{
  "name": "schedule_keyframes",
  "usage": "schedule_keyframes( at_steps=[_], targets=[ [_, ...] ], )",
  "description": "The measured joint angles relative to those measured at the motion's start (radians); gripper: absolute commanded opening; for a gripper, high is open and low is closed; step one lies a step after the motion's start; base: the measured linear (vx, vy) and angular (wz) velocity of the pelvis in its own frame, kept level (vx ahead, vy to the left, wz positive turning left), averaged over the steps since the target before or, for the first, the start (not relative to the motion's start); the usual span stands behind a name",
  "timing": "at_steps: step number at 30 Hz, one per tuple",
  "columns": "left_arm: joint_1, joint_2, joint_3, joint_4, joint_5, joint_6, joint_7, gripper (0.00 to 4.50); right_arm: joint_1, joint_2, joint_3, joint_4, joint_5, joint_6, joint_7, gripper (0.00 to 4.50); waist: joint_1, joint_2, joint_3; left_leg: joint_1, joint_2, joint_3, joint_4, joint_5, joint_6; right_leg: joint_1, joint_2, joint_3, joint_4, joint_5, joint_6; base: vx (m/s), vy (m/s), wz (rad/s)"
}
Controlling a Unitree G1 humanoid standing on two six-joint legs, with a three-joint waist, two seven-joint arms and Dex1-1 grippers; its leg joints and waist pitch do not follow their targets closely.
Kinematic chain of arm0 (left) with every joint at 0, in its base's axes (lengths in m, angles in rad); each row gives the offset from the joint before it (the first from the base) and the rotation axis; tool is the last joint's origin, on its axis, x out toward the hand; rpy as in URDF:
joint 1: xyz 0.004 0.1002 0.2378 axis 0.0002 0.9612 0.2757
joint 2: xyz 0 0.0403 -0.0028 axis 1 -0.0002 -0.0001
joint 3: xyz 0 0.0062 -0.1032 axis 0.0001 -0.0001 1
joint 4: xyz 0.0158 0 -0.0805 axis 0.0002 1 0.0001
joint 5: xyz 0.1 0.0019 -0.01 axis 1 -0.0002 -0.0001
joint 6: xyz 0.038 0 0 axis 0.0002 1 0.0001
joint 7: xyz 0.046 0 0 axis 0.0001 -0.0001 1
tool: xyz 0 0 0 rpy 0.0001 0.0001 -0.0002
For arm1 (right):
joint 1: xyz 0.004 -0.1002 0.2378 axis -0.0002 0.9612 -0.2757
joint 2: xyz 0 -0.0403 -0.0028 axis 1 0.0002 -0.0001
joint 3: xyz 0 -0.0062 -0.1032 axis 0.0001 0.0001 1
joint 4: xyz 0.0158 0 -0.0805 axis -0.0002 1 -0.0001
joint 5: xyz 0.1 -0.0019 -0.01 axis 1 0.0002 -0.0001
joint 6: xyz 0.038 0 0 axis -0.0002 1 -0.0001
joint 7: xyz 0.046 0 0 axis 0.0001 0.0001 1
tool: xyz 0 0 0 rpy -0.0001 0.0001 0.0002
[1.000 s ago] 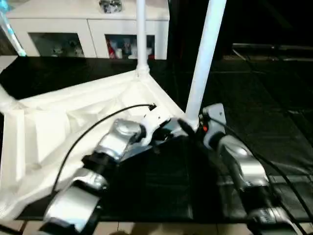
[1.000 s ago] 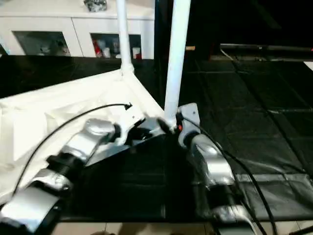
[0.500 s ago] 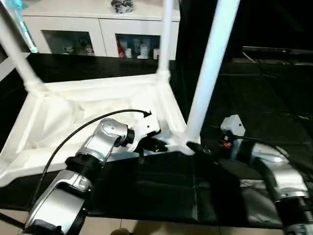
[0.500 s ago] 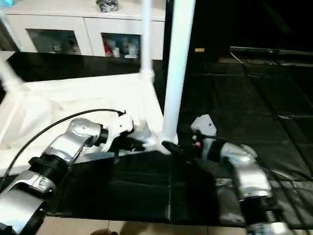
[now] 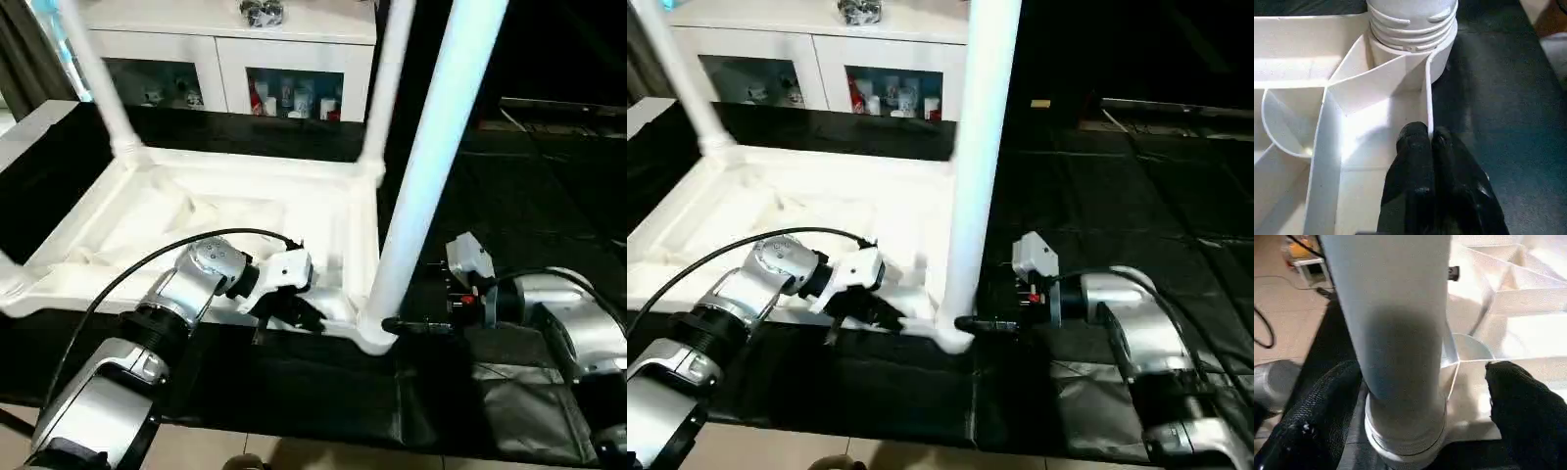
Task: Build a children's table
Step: Rotate leg to tighten
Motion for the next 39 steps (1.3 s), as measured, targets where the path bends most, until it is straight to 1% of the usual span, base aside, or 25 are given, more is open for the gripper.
schedule_keyframes(
  at_steps=[4,5,7,9,17,21,25,29,31,32,34,35,37,39],
  targets=[
    [0.0,0.0,-0.006,0.0,0.0,-0.007,-0.009,0.0,-0.004,0.0,0.018,0.001,0.001,0.004,0.026,3.84,0.004,0.0,0.0,0.0,0.0,0.0,0.001,0.0,0.0,0.0,0.0,0.0,0.002,0.0,0.0,0.0,0.0,0.0],
    [0.0,0.0,-0.007,0.0,0.0,-0.008,-0.012,0.0,-0.004,0.0,0.021,0.001,0.001,0.008,0.031,3.59,0.005,0.0,0.0,0.0,0.0,0.0,0.001,0.0,0.0,0.0,0.0,0.0,0.003,0.0,0.0,0.0,0.0,0.0],
    [0.0,-0.001,-0.008,0.0,0.0,-0.01,-0.018,0.0,-0.004,0.0,0.032,0.001,0.003,0.023,0.048,3.48,0.007,0.0,0.0,0.001,0.0,0.0,0.002,0.0,0.0,0.0,0.0,0.0,0.004,0.0,0.0,0.0,0.0,0.0],
    [0.0,-0.001,-0.009,0.0,0.0,-0.01,-0.02,0.0,-0.004,0.001,0.036,0.001,0.005,0.036,0.056,3.23,0.007,0.0,0.0,0.001,0.001,0.0,0.002,0.0,0.0,0.0,0.0,0.0,0.005,0.0,0.0,0.0,0.0,0.0],
    [0.0,0.0,-0.009,0.0,0.0,-0.01,-0.022,0.0,-0.004,0.004,0.043,0.001,0.009,0.048,0.075,2.58,0.007,0.0,0.0,0.001,0.001,0.0,0.003,0.0,0.0,0.0,0.0,0.0,0.006,0.0,0.001,0.0,0.0,0.0],
    [0.0,0.001,-0.009,0.0,0.0,-0.01,-0.022,0.0,-0.004,0.004,0.045,0.001,0.014,0.061,0.078,2.14,0.007,0.0,0.0,0.001,0.001,0.0,0.003,0.0,0.0,0.0,0.0,0.0,0.006,0.0,0.001,0.0,0.0,0.0],
    [0.0,0.0,-0.009,0.0,0.0,-0.008,-0.023,0.0,0.003,0.004,0.043,-0.005,0.02,0.07,0.072,2.04,0.007,0.0,0.0,0.001,0.001,0.0,0.002,0.0,0.0,0.0,0.0,0.0,0.006,0.0,0.001,0.0,0.0,0.0],
    [0.0,-0.01,-0.006,-0.001,-0.001,0.021,-0.016,0.0,0.032,0.009,0.029,-0.035,0.03,0.09,0.048,2.01,0.009,0.001,0.0,0.001,0.001,0.0,0.002,0.0,0.0,0.0,0.0,0.0,0.006,0.0,0.001,0.0,0.0,0.0],
    [0.0,-0.016,0.001,0.0,-0.001,0.053,0.003,0.0,0.052,0.029,0.013,-0.053,0.032,0.102,0.009,2.01,0.009,0.001,-0.001,0.002,0.001,0.0,0.002,0.0,0.0,0.0,0.0,0.0,0.007,0.0,0.001,0.0,0.0,0.0],
    [0.0,-0.021,0.008,0.0,0.001,0.073,0.031,0.0,0.065,0.042,-0.006,-0.058,0.032,0.106,-0.027,2.0,0.009,0.001,-0.001,0.002,0.001,0.0,0.003,0.0,0.0,0.0,0.0,0.0,0.008,-0.001,0.001,0.0,0.0,0.0],
    [0.0,-0.027,0.022,0.0,0.003,0.107,0.075,0.0,0.068,0.062,-0.02,-0.058,0.03,0.112,-0.09,2.0,0.002,0.001,-0.001,0.003,0.0,0.0,0.003,0.0,0.0,0.0,0.0,0.0,0.008,-0.002,0.004,0.0,0.0,0.0],
    [0.0,-0.037,0.039,0.0,0.004,0.141,0.117,0.0,0.07,0.086,-0.04,-0.057,0.024,0.123,-0.149,2.0,-0.003,0.001,-0.001,0.003,0.001,0.0,0.003,0.0,0.0,0.0,0.0,0.0,0.008,-0.002,0.004,0.0,0.0,0.0],
    [-0.005,-0.062,0.078,0.003,0.014,0.21,0.232,0.0,0.068,0.162,-0.095,-0.051,0.006,0.146,-0.319,1.99,-0.025,0.002,-0.001,0.004,0.0,0.0,0.003,0.0,0.0,0.0,0.0,0.0,0.007,-0.002,0.003,0.0,0.0,0.0],
    [-0.009,-0.096,0.093,0.004,0.016,0.261,0.302,0.0,0.065,0.197,-0.122,-0.046,-0.008,0.15,-0.432,1.98,-0.048,0.002,0.0,0.004,0.0,-0.002,0.004,0.0,-0.001,-0.001,0.0,-0.001,0.005,-0.002,0.004,0.0,0.0,0.0]
  ],
)
